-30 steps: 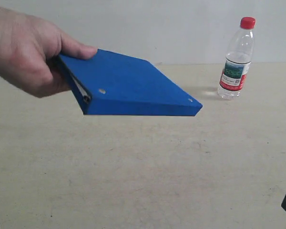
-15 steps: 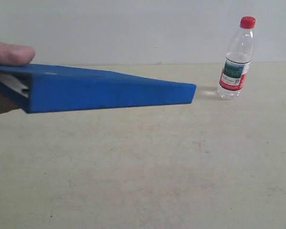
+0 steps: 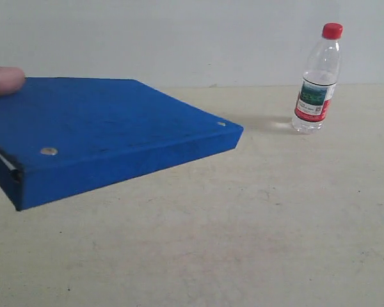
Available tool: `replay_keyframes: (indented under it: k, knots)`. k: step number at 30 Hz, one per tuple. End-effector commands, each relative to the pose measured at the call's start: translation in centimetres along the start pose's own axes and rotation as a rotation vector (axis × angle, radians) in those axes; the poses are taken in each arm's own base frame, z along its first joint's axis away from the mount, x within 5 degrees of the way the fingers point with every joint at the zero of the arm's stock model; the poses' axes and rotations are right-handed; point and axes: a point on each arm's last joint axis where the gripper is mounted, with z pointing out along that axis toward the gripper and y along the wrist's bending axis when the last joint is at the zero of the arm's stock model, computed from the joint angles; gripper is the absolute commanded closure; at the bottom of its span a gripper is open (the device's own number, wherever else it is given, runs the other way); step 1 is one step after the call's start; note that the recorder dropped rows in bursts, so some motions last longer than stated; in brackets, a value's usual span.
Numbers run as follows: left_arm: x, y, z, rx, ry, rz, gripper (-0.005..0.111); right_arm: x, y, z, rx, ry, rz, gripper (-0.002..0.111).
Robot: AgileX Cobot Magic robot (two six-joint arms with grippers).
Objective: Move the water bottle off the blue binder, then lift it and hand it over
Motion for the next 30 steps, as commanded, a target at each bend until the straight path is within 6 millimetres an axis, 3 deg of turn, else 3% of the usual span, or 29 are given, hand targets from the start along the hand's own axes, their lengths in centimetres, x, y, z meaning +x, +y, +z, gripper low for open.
replay_keyframes:
  k: [1,26,30]
  knots:
    - [0.0,-0.1,0.0,0.008,-0.001,-0.016,0.102,-0.5,-0.8,-0.1,0.086,-0.049,0.003,0.108]
    - [0.1,0.2,0.0,-0.018,0.004,-0.016,0.102,-0.5,-0.7,-0.1,0.083,-0.054,-0.019,0.108]
    - [-0.2,-1.0,-0.1,0.115,-0.026,-0.017,0.102,-0.5,-0.7,-0.1,0.083,-0.054,-0.019,0.108]
